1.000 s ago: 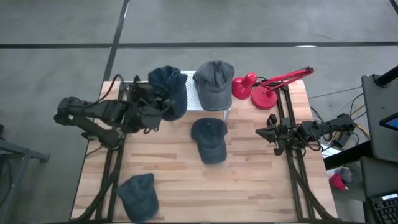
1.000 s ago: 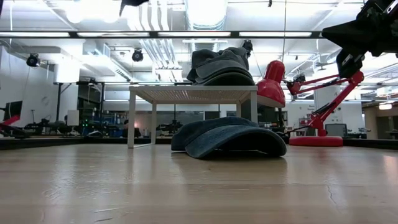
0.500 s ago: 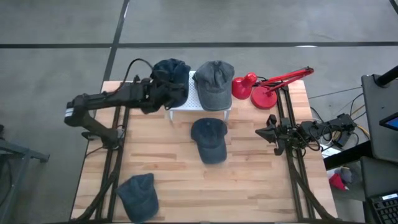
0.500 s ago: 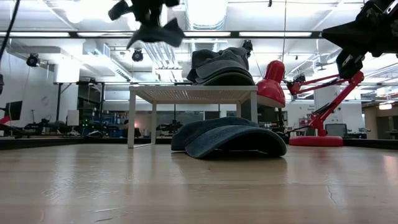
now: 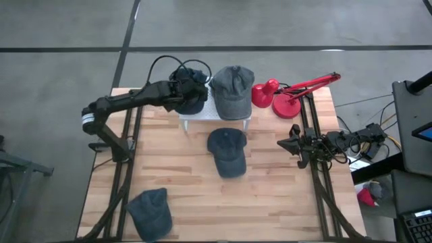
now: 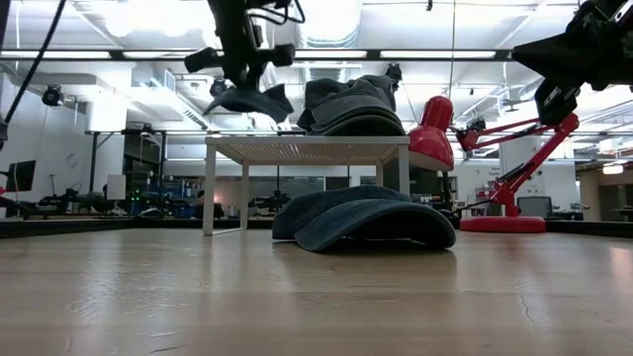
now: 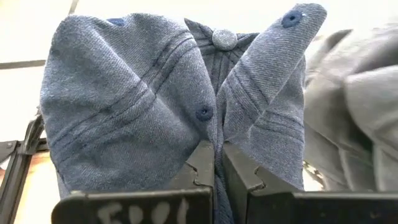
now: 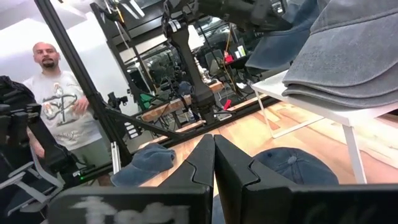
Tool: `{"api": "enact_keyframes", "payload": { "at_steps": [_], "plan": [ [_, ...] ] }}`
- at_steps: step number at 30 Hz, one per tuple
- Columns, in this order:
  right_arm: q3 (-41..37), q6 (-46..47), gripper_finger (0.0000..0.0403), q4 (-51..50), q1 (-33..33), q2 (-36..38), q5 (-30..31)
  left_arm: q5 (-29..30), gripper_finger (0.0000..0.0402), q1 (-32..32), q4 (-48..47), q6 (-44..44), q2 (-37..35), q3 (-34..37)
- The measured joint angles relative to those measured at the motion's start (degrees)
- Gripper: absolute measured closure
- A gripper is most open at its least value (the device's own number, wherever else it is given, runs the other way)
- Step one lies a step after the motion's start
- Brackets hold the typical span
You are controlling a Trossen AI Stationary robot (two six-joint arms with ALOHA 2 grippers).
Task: Pick & Place hat
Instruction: Put the middle blue cap on the shelf
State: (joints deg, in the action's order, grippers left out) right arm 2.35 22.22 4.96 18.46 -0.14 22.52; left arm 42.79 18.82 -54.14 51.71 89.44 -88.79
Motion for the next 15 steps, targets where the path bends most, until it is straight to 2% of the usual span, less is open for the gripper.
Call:
{"api": "enact_keyframes", "payload": {
  "at_steps": [15],
  "plan": [
    [0.0,0.3,0.0394,0.0,0.0,0.0,0.0,-5.8,0.0389,2.6,0.1,-0.5,5.1,0.1]
  ]
}}
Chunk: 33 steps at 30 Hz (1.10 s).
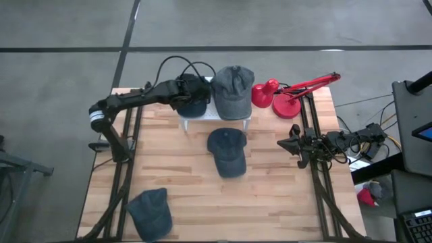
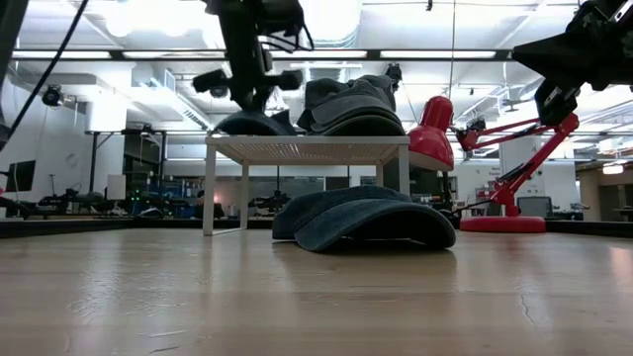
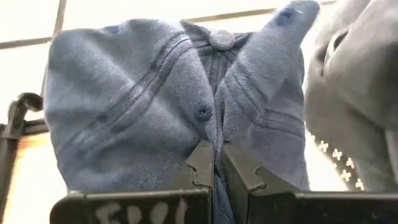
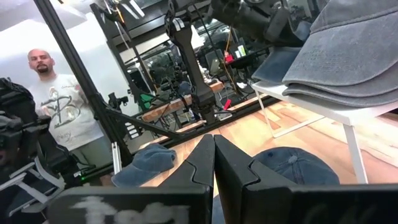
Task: Pick & Place hat
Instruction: Put the middle blue cap on the shelf
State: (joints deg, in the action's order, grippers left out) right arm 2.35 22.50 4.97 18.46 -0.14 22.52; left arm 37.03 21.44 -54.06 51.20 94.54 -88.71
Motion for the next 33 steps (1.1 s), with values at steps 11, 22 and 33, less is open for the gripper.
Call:
{"api": "enact_keyframes", "payload": {
  "at_steps": [11,22,33],
  "plan": [
    [0.0,0.0,0.0394,0.0,0.0,0.0,0.0,-2.5,0.0388,0.3,2.1,-0.6,1.9,0.0],
    [0.0,0.0,0.0394,0.0,0.0,0.0,0.0,-3.9,0.0388,0.3,3.5,-2.8,1.9,0.0],
    [0.0,0.0,0.0394,0.0,0.0,0.0,0.0,-5.1,0.0368,0.3,3.5,-3.4,1.8,0.0]
  ]
}}
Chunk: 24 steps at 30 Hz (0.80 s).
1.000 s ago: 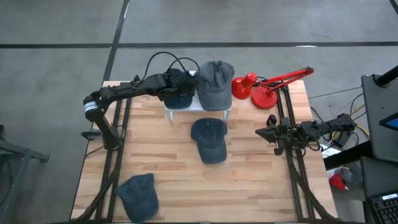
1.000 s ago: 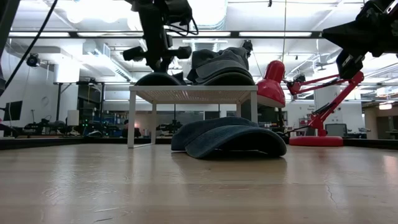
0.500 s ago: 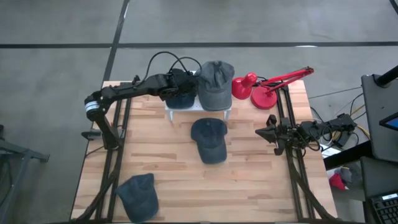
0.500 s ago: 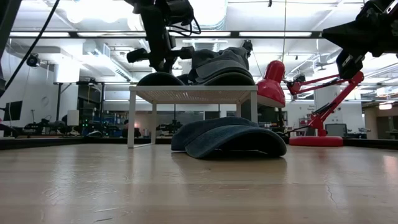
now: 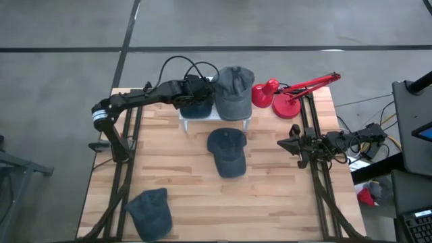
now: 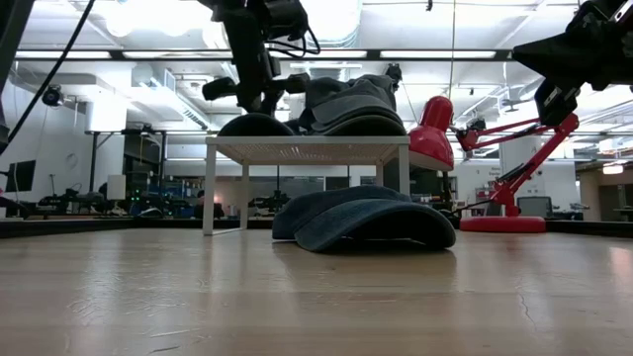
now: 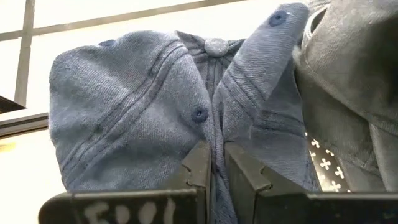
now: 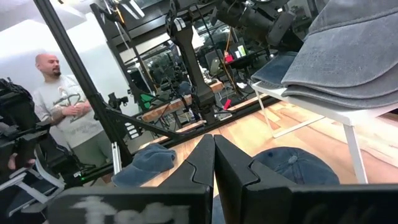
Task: Pick & Place hat
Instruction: Put the middle blue cap on the shelf
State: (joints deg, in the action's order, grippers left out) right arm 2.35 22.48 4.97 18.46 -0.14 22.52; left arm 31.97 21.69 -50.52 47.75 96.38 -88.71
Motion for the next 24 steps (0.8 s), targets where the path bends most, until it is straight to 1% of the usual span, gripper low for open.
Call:
{"api": "enact_keyframes", "payload": {
  "at_steps": [5,14,24],
  "plan": [
    [0.0,0.0,0.0394,0.0,0.0,0.0,0.0,-1.5,0.0345,0.0,0.0,-1.3,0.0,0.0],
    [0.0,0.0,0.0394,0.0,0.0,0.0,0.0,-1.5,0.0302,0.0,0.0,-1.4,0.0,0.0],
    [0.0,0.0,0.0394,0.0,0.0,0.0,0.0,-1.4,0.0300,0.0,0.0,-1.8,-0.1,0.0]
  ]
}}
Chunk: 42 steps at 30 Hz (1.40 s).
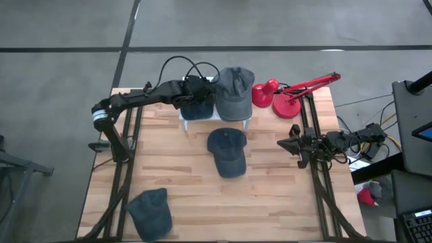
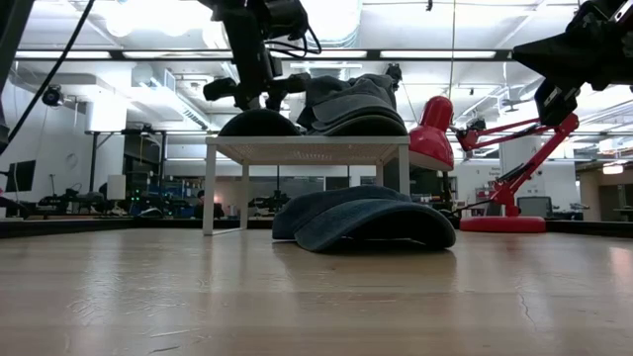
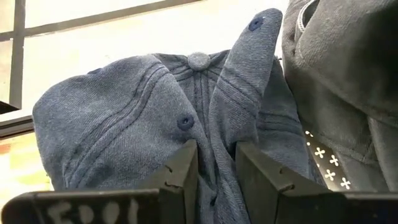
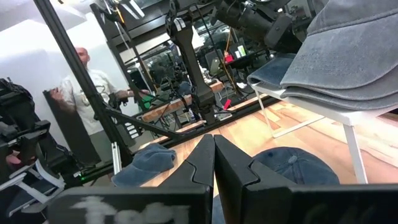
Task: Pick & Place hat
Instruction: Put the middle blue cap on the shelf, then put the bottom blue cap on the shelf
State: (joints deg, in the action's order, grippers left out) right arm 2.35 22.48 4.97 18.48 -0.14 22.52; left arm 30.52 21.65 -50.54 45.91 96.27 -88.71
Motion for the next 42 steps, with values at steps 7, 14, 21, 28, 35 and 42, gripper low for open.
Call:
{"api": "enact_keyframes", "payload": {
  "at_steps": [7,14,21,28,35,42],
  "plan": [
    [0.0,0.0,0.0394,0.0,0.0,0.0,0.0,0.0,0.0300,0.0,-0.1,-1.0,-0.8,0.0],
    [0.0,0.0,0.0394,0.0,0.0,0.0,0.0,0.3,0.0300,0.0,-0.1,-1.2,-2.6,0.0],
    [0.0,0.0,0.0394,0.0,0.0,0.0,0.0,0.5,0.0300,0.0,-0.1,-1.4,-4.6,0.0],
    [0.0,0.0,0.0394,0.0,0.0,0.0,0.0,-1.3,0.0300,-0.8,-0.9,-2.9,-8.8,0.0],
    [0.0,0.0,0.0394,0.0,0.0,0.0,0.0,-11.1,0.0300,-4.3,-4.6,-4.2,-14.1,0.0],
    [0.0,0.0,0.0394,0.0,0.0,0.0,0.0,-16.2,0.0300,-11.4,-12.4,4.2,-17.1,0.0]
  ]
}}
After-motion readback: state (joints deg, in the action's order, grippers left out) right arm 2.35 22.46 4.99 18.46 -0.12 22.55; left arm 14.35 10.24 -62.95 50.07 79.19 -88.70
